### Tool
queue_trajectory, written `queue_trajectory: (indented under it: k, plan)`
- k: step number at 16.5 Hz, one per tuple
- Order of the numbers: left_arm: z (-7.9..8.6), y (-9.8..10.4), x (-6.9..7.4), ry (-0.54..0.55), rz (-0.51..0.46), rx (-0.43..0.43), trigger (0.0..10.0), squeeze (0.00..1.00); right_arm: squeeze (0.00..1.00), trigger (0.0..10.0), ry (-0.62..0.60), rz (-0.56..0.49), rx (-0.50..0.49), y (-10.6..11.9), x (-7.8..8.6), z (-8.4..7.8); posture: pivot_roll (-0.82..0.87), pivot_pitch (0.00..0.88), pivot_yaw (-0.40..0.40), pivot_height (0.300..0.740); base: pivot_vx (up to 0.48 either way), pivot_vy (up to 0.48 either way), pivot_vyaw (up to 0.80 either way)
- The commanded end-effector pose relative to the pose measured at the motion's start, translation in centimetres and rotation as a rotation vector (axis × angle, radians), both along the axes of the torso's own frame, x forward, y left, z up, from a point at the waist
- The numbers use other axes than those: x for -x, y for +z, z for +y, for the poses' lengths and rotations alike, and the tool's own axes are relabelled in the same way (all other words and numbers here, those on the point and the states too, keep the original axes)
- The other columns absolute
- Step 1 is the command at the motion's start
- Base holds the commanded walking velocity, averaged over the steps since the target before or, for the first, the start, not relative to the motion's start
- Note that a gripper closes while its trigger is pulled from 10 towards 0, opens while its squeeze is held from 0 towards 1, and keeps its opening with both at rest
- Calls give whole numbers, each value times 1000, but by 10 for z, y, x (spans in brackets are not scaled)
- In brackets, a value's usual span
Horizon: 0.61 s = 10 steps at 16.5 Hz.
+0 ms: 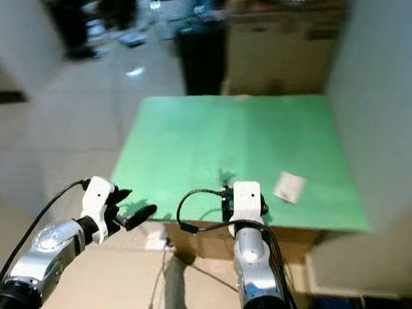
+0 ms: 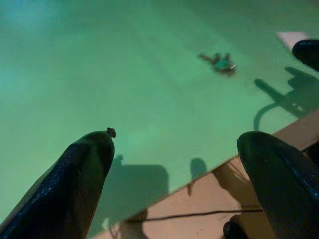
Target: Hang keys on a hook
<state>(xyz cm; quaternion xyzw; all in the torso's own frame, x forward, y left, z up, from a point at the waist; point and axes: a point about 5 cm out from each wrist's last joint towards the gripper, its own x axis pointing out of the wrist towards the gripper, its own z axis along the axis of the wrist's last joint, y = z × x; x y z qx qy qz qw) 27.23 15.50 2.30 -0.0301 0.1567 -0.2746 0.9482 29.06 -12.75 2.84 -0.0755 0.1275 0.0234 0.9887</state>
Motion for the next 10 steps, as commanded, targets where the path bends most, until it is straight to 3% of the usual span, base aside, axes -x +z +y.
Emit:
queue_trajectory:
  k: [1,2,3,6,8,10]
  plan:
    - [3,-1,3,8,7,-2,10000,0,957,10000,9,1,-4,-1,0,5,-32,116,226,740,319,0,0]
    - [2,-1,4,20,2,11,10000,0,392,10000,6,-3,0,0,-1,4,-33,121,225,740,480,0,0]
    - [3,-1,4,41,4,17,10000,0,0,10000,5,-13,3,2,-2,2,-33,122,225,740,480,0,0]
    - [2,-1,4,63,7,30,10000,0,0,10000,4,-24,7,4,-4,0,-31,133,219,740,470,0,0]
    - [3,-1,4,84,13,46,10000,0,0,10000,11,-30,12,6,-6,0,-28,135,217,740,322,356,0]
    - [4,-3,5,114,39,69,10000,0,0,10000,21,-35,10,8,-8,1,-26,136,214,740,0,480,0]
